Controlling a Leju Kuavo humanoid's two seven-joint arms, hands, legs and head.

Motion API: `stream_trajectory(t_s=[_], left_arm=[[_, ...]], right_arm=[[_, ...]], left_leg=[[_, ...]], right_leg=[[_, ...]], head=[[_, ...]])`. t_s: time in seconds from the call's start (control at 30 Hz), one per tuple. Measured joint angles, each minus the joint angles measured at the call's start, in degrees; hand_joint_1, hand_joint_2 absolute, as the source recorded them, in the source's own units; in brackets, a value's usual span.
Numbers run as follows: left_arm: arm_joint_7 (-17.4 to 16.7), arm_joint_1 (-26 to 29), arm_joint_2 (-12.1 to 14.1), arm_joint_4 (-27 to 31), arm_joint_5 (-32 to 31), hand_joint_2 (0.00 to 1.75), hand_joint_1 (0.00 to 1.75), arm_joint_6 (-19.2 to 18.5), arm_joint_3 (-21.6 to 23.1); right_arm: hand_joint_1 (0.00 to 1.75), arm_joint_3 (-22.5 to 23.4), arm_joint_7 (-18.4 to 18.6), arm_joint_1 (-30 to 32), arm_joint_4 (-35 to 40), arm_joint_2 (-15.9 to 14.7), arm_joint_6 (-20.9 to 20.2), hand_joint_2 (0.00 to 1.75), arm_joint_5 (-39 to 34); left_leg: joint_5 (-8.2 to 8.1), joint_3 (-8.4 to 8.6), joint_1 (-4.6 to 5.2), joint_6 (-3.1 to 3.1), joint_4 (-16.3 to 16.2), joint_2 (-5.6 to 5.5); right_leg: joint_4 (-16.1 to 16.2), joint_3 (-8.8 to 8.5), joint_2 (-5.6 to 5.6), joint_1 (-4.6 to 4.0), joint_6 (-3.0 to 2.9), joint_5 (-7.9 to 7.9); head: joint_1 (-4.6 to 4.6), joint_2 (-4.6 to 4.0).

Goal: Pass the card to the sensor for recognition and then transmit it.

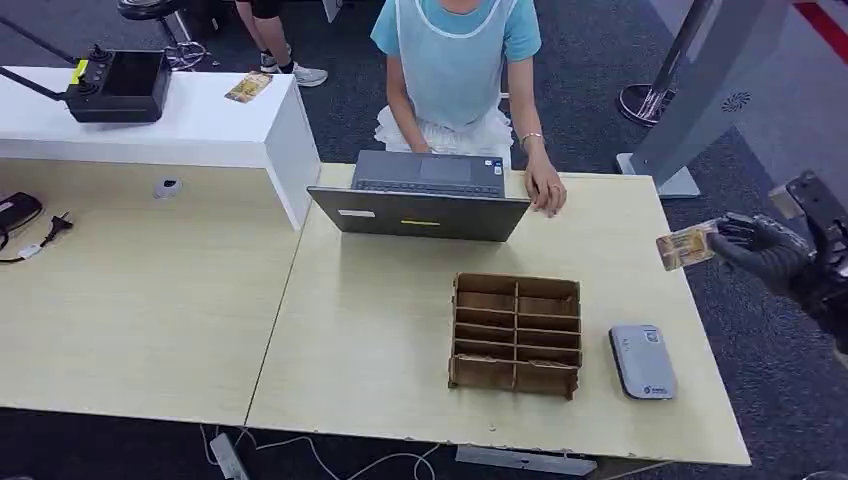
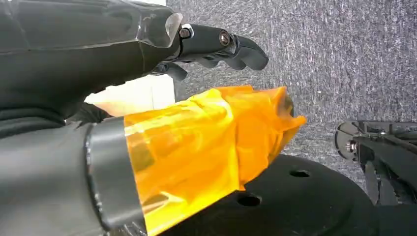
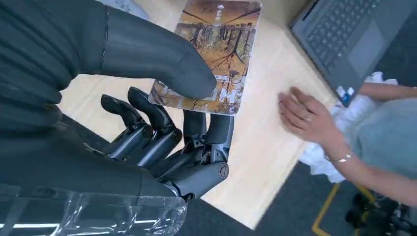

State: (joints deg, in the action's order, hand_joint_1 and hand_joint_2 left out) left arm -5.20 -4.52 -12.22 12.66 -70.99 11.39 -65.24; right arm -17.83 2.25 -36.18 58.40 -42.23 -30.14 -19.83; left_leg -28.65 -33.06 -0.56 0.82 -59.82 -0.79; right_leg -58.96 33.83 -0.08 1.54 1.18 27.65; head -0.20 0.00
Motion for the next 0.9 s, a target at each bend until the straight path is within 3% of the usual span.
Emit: stream_trajectory(t_s=[0.2, 0.9], left_arm=[[0.0, 0.0, 0.0, 0.0, 0.0, 0.0, 0.0, 0.0, 0.0], [0.0, 0.0, 0.0, 0.0, 0.0, 0.0, 0.0, 0.0, 0.0]], right_arm=[[1.75, -2.1, -0.1, -3.4, 0.4, 0.4, 0.5, 1.75, 0.1], [1.75, -4.6, -0.1, -4.7, 0.5, 0.5, 0.5, 1.75, 0.0]], left_leg=[[0.04, -0.05, 0.0, -0.01, 0.0, -0.1], [0.04, -0.05, 0.0, -0.01, 0.0, -0.09]], right_leg=[[0.0, -0.01, -0.11, -0.01, 0.0, 0.0], [0.0, 0.0, -0.1, 0.0, 0.0, 0.0]], head=[[0.02, 0.0], [0.02, 0.0]])
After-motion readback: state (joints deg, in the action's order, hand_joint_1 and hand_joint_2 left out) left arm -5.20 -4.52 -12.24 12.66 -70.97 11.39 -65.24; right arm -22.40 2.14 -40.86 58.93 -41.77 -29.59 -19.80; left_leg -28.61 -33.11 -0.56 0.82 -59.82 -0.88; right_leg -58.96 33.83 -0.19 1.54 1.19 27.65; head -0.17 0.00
